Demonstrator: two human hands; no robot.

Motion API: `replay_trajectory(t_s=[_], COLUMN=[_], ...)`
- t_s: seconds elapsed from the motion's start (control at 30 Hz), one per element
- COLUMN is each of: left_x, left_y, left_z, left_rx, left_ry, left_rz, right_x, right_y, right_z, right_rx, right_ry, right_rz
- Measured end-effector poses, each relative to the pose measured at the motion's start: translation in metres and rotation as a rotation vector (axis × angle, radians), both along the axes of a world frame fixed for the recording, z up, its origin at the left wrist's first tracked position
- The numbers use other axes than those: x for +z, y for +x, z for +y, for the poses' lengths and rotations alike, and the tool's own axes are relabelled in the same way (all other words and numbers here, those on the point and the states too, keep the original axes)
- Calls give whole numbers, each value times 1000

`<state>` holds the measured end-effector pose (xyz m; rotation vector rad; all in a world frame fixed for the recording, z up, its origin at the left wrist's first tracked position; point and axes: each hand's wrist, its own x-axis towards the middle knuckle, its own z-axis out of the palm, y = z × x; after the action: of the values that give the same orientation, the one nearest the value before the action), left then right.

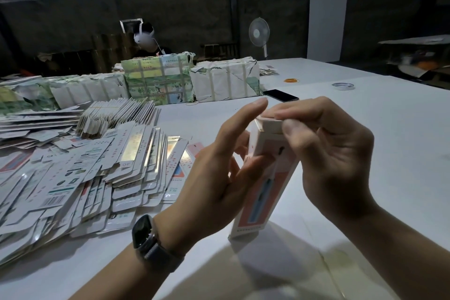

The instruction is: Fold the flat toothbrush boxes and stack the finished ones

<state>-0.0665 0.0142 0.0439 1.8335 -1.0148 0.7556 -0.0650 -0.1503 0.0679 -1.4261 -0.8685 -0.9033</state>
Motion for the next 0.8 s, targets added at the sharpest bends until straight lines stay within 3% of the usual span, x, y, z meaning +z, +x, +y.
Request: replay_trajectory(t_s=[0.2, 0.4, 0.8], left_x=[2, 9, 12], left_y=[2, -1, -1], left_z=[4, 3, 5], left_rx=[19, 117, 41], left_ry=[37, 52, 57], left_rz=[7, -54, -13], right_x=[2, 4, 2], right_y=[-3, 1, 4], right_z=[-1, -4, -6], right_rx=[-46, 41, 135], right_ry=[0, -1, -49], right_rz=[18, 73, 63])
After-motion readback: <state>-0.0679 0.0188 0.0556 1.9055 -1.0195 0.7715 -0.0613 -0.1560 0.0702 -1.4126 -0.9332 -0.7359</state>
